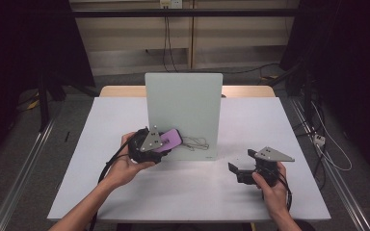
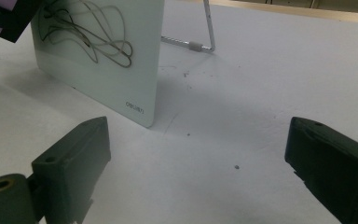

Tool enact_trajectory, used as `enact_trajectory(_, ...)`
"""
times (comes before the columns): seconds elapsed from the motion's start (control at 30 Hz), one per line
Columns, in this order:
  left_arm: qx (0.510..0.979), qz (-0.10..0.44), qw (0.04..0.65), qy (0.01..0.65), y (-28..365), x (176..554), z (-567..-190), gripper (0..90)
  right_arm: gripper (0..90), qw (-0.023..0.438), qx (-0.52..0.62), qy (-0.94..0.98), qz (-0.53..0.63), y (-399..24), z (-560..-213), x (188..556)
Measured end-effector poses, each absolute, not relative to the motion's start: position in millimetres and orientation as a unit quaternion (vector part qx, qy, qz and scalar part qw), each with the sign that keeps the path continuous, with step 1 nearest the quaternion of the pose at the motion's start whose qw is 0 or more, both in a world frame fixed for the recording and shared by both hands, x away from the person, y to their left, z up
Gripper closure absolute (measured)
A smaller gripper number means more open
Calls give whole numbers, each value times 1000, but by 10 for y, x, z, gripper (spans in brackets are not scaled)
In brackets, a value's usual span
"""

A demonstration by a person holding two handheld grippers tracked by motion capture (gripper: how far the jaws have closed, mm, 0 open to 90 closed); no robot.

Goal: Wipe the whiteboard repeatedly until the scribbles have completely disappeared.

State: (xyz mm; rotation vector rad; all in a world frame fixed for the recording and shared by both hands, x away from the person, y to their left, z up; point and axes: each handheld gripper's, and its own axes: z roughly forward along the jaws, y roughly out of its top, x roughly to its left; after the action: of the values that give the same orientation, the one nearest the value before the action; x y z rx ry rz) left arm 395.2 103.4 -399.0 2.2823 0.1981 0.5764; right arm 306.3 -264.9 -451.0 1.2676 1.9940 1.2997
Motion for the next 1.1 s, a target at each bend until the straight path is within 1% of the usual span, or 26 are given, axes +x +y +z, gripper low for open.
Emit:
enact_trajectory(0.53,910,203,357,55,889,3893,-4151,411,64,220,458,722,471,-2648,-4510,3063)
enact_trajectory(0.73,904,209,367,64,953,3928,-4067,412,64,221,456,722,471,-2653,-4511,3064)
enact_trajectory(1.1,882,236,398,91,1107,4050,-3750,411,64,220,456,722,471,-2646,-4512,3066)
